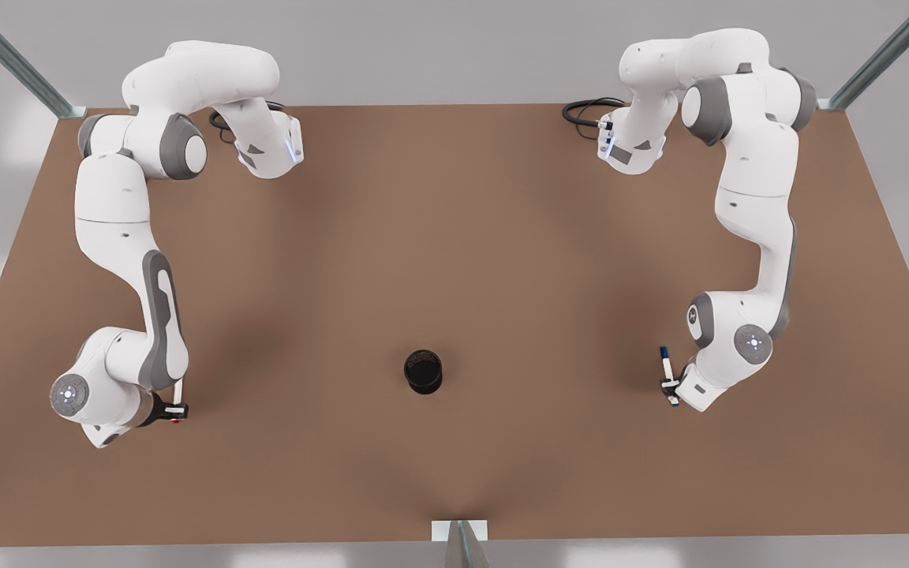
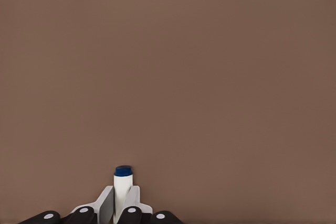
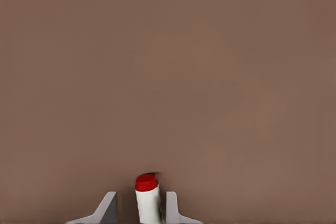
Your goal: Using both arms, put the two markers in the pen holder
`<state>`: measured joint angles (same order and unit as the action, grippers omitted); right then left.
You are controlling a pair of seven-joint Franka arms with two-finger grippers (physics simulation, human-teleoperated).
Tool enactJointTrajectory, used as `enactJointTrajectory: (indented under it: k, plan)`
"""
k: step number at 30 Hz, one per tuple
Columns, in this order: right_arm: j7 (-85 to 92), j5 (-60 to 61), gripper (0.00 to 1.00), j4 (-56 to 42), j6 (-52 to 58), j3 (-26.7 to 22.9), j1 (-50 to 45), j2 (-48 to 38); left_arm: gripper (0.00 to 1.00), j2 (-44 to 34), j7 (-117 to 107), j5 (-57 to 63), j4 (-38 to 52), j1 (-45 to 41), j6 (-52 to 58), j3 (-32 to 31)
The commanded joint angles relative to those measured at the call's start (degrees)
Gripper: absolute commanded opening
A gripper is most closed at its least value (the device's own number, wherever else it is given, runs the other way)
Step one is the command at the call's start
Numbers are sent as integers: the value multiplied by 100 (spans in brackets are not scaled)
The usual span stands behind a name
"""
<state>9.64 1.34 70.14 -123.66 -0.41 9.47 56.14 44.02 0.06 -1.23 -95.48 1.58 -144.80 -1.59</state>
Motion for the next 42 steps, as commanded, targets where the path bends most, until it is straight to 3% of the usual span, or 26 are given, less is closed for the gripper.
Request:
enactJointTrajectory:
  k: [1,4,8,11,13,21,23,34,37,42]
  plan:
    - [240,7,48,35,-106,-3,2,-7,33,1,-41,0,3,0,-31,0]
    - [231,7,34,44,-106,-3,-7,-16,33,1,-41,0,3,0,-40,0]
    - [222,7,25,44,-97,-3,-7,-16,33,27,-41,0,3,0,-40,-8]
    - [196,7,25,44,-35,-3,-16,-24,33,36,-41,0,3,0,-49,-8]
    - [178,7,25,44,-18,6,-33,-42,21,36,-41,0,11,0,-49,-8]
    - [143,7,25,26,667,15,-95,-569,21,-25,-67,9,143,-53,30,0]
    - [134,16,25,26,756,32,-130,-815,21,-43,-164,9,415,-132,495,9]
    - [29,-11,25,9,1441,691,-165,-2046,21,-456,-454,141,952,-510,1779,71]
    - [38,-37,25,-9,1397,973,-165,-2107,21,-526,-665,105,996,-580,1806,36]
    - [46,-37,25,-18,1380,1043,-174,-2107,21,-465,-1209,-149,1242,-598,1779,-17]
